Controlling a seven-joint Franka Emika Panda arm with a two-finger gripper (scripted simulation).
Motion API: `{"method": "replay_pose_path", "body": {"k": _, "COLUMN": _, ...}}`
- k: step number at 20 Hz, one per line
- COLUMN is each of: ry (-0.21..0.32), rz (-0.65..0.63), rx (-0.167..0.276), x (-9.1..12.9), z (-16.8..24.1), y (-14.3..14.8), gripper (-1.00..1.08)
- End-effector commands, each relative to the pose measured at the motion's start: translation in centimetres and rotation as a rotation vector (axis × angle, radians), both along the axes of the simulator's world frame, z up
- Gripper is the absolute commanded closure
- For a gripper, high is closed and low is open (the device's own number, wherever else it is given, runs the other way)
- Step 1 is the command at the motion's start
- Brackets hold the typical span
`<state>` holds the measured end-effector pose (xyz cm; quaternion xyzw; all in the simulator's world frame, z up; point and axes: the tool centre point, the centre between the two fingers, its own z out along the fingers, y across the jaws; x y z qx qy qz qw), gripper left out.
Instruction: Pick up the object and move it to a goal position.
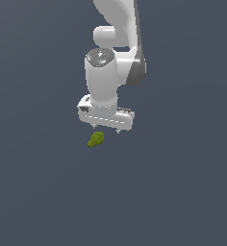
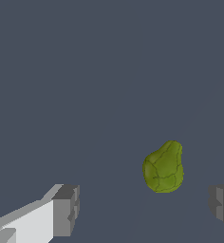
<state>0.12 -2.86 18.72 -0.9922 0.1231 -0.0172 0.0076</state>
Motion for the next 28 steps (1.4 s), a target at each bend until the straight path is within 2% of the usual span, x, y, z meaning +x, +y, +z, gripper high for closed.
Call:
{"method": "replay_pose_path", "body": {"k": 1, "ry": 0.004, "rz": -0.067, "rx": 0.004, "x": -0.2, "z": -0.7, "y": -0.4, "gripper": -0.92}}
{"method": "replay_pose_path", "body": {"k": 14, "ry": 0.025, "rz": -0.484, "rx": 0.018, "x": -2.0, "z": -4.8, "y": -2.9, "gripper": -0.92}}
{"method": "replay_pose_path", "body": {"k": 28, "ry": 0.038, "rz": -0.905, "rx": 0.014, "x": -4.1, "z": -8.5, "y": -5.7, "gripper": -0.92}}
